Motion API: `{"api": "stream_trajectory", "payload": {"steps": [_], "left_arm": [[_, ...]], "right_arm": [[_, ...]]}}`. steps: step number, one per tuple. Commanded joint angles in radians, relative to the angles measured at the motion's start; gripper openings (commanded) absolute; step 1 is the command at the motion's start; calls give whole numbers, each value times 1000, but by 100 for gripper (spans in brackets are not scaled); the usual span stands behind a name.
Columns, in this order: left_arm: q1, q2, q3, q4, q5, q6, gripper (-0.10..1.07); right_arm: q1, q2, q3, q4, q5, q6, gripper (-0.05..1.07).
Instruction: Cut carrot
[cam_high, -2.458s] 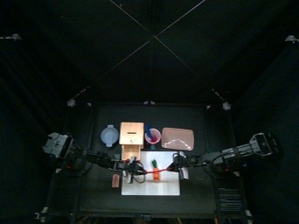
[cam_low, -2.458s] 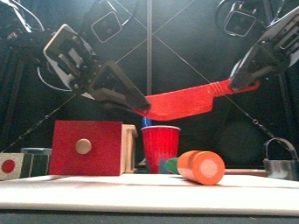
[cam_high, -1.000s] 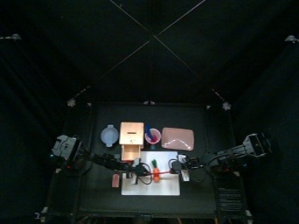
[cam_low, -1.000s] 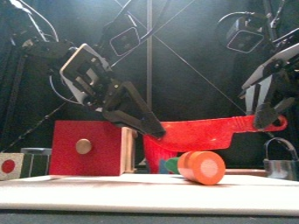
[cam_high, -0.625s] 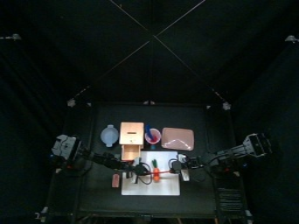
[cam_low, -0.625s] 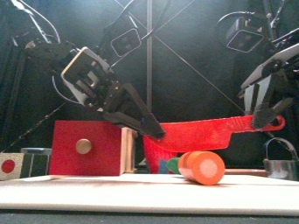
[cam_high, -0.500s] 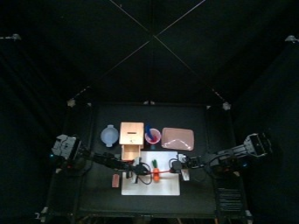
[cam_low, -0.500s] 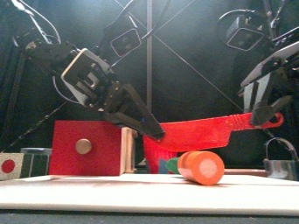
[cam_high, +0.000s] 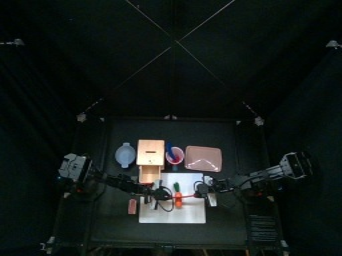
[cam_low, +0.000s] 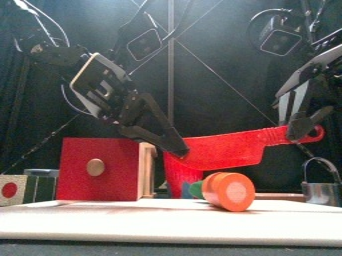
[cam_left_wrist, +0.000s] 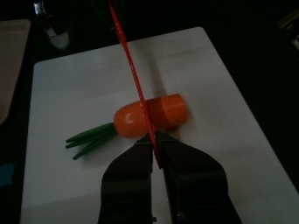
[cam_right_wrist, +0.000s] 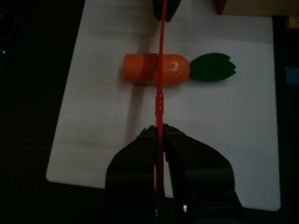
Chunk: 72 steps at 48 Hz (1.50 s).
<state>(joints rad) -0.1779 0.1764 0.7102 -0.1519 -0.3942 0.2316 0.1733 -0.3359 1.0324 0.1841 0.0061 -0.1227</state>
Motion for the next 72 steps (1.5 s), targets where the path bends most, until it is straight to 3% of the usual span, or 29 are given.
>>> {"api": "stream_trajectory", "payload": {"steps": [1,31,46,72], "left_arm": [[6,-25,-52,-6,-2,6,42],[6,-3,-49,-11,57,9,42],[-2,9,-63,52,163,9,41],[-6,12,-69,110,201,9,41]], "right_arm": [[0,0,-23,3,-12,-3,24],[12,69,-32,14,-14,-5,24],[46,121,-46,38,-12,-5,24],[77,164,-44,34,-12,-5,24]]}}
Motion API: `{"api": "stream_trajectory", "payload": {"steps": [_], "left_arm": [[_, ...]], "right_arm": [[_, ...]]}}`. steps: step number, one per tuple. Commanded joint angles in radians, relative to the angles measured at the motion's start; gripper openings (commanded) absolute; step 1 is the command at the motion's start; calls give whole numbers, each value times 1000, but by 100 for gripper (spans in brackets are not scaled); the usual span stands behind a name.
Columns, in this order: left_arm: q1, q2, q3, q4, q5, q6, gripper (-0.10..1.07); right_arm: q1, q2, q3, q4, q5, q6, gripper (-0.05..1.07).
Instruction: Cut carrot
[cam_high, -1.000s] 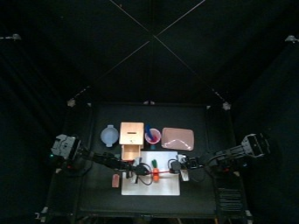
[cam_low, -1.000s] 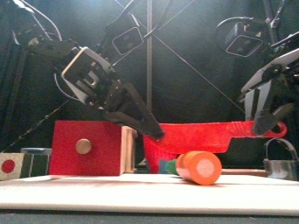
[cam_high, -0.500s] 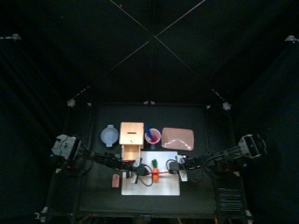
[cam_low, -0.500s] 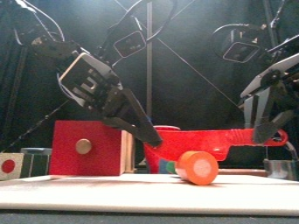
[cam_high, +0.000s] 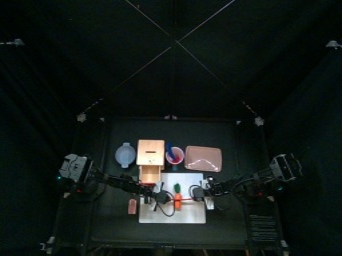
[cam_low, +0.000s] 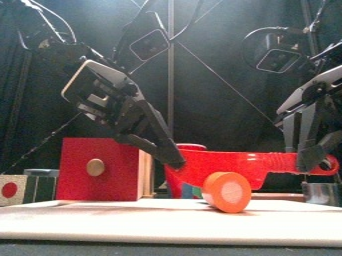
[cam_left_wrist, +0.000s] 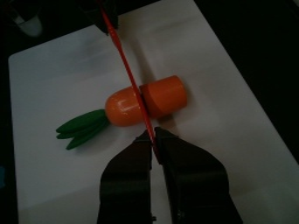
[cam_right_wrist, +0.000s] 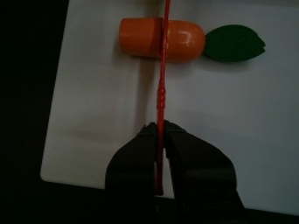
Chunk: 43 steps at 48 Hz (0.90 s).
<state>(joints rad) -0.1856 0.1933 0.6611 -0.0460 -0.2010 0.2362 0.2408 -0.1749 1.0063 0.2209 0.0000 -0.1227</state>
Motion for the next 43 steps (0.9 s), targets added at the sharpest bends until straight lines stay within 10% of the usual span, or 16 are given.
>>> {"api": "stream_trajectory", "payload": {"steps": [1,43], "left_arm": [[5,-3,-20,5,11,5,41],[9,17,-21,32,64,5,41]], "right_arm": [[8,6,-18,-5,-6,-5,24],[11,44,-40,-6,-6,-5,24]]}}
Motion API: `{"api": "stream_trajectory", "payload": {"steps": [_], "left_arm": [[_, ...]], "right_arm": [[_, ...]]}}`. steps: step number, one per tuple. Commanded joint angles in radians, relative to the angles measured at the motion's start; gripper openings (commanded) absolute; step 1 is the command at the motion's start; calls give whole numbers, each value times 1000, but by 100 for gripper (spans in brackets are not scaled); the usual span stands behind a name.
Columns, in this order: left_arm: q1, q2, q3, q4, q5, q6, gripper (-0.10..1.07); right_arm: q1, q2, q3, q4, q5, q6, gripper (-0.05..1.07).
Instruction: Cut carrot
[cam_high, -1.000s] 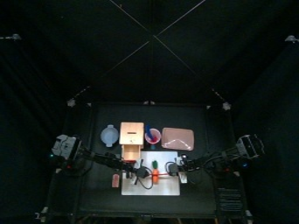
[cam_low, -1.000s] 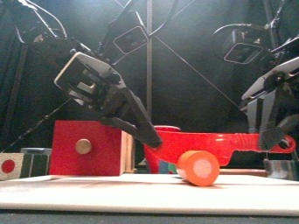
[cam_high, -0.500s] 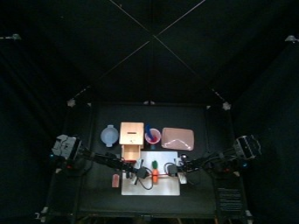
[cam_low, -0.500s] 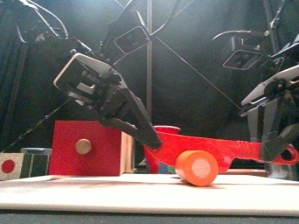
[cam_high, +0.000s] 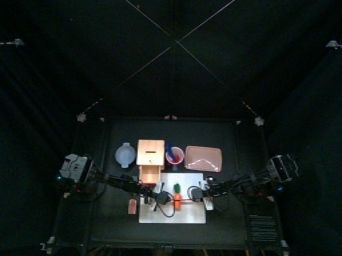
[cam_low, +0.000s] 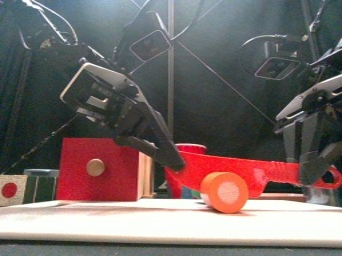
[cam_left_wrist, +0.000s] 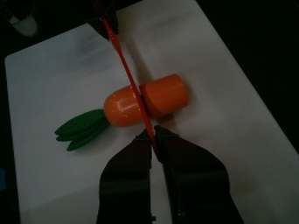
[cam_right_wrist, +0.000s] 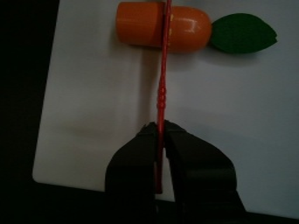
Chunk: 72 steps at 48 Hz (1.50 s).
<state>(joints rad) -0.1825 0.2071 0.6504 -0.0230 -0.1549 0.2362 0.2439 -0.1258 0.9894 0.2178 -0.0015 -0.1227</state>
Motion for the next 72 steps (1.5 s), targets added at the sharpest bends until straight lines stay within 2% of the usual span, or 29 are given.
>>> {"api": "stream_trajectory", "payload": {"steps": [1,8,49,72], "left_arm": [[6,3,-11,9,23,5,41],[6,6,-12,21,58,3,41],[8,-11,-15,21,61,3,41],[5,-80,-20,31,60,3,41]], "right_arm": [[6,-3,-23,-3,-5,-5,24],[8,-3,-31,-5,-2,-5,24],[8,-14,-38,-6,0,-6,23],[2,-126,-48,-71,23,-5,23]]}}
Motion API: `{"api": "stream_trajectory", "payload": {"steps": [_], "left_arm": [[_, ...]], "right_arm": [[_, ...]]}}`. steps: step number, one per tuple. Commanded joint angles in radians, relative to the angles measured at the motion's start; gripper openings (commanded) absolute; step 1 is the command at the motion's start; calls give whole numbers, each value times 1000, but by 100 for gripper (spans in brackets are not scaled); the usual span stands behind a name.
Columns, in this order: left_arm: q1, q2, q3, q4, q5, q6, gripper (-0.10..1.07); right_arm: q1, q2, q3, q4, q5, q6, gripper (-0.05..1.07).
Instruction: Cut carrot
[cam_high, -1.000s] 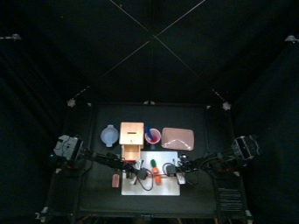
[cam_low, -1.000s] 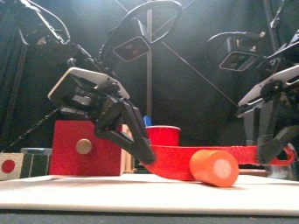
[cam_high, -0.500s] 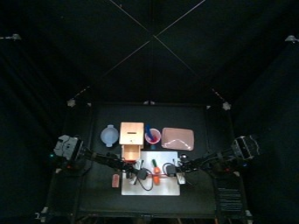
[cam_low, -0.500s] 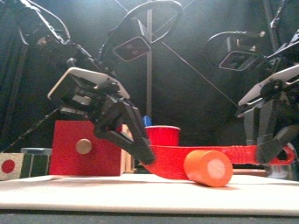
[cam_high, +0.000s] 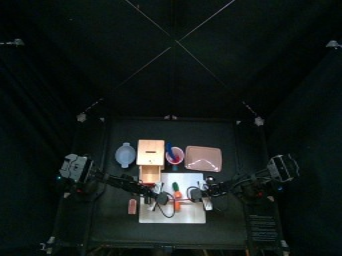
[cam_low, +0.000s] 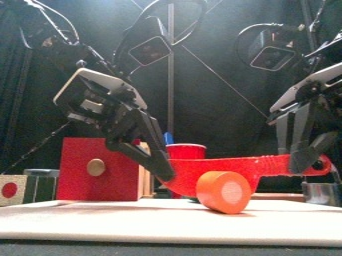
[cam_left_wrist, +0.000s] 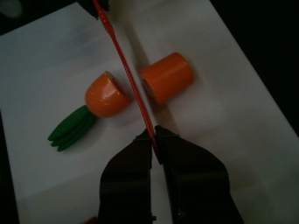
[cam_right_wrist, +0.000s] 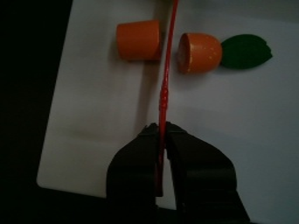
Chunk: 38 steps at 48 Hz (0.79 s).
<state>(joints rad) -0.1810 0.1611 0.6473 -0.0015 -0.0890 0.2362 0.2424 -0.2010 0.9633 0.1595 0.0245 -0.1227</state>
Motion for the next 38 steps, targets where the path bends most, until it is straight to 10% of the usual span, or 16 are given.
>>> {"api": "stream_trajectory", "payload": {"steps": [1,38], "left_arm": [[3,-38,-15,11,-6,3,41],[63,-219,21,66,-179,3,45]], "right_arm": [[3,-55,-21,-12,-2,-5,23],[-75,-350,-72,-114,258,-5,24]]}}
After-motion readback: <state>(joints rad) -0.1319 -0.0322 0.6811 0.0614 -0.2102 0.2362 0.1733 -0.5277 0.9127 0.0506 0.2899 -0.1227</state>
